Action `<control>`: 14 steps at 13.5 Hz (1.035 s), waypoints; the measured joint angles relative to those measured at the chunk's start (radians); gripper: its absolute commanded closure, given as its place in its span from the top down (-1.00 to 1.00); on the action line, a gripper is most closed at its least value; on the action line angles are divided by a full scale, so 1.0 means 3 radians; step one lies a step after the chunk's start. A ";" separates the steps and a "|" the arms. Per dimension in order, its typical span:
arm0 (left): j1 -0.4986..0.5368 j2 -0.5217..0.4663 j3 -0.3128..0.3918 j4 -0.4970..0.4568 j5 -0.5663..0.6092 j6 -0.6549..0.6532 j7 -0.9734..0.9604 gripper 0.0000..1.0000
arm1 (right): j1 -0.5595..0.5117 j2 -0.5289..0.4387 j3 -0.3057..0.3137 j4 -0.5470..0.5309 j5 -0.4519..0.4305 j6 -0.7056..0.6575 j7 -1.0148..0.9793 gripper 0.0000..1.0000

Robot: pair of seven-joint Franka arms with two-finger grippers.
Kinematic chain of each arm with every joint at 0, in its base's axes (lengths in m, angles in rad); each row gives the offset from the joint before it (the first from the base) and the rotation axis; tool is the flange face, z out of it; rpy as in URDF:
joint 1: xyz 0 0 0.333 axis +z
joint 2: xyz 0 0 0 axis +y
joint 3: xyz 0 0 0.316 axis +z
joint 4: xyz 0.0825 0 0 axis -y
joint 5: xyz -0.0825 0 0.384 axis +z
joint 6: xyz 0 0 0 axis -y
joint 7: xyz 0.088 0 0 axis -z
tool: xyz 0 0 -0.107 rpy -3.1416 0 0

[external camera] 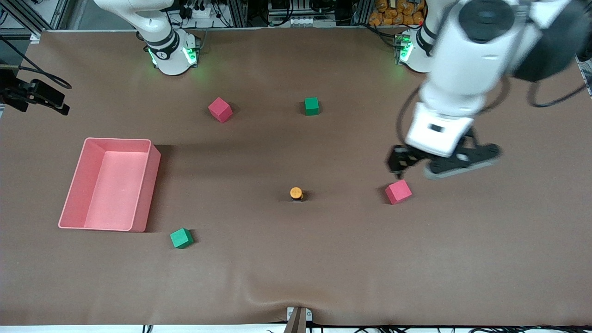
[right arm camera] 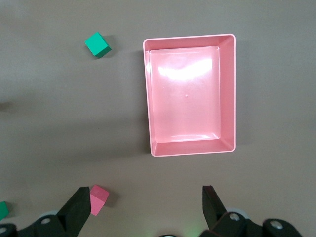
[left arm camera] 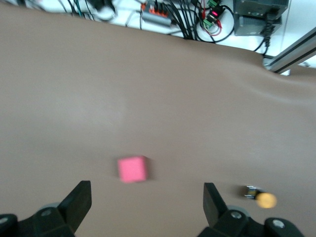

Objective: Place and upright button with both arms

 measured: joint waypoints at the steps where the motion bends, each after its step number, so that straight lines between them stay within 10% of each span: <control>1: 0.0128 -0.0026 0.0000 -0.0001 -0.0004 -0.0029 0.0281 1.00 | -0.0001 0.0000 -0.0001 0.0000 0.0000 0.0000 0.0000 1.00; 9: 0.0582 -0.0309 -0.0023 -0.0026 -0.0127 -0.0575 0.0914 1.00 | -0.0012 0.0000 -0.0007 0.0000 -0.0003 0.0000 0.0000 1.00; 14: 0.0924 -0.0869 -0.0022 -0.0586 -0.0376 -0.0682 0.1354 1.00 | -0.0039 0.0000 -0.0011 0.0000 -0.0003 0.0000 0.0000 1.00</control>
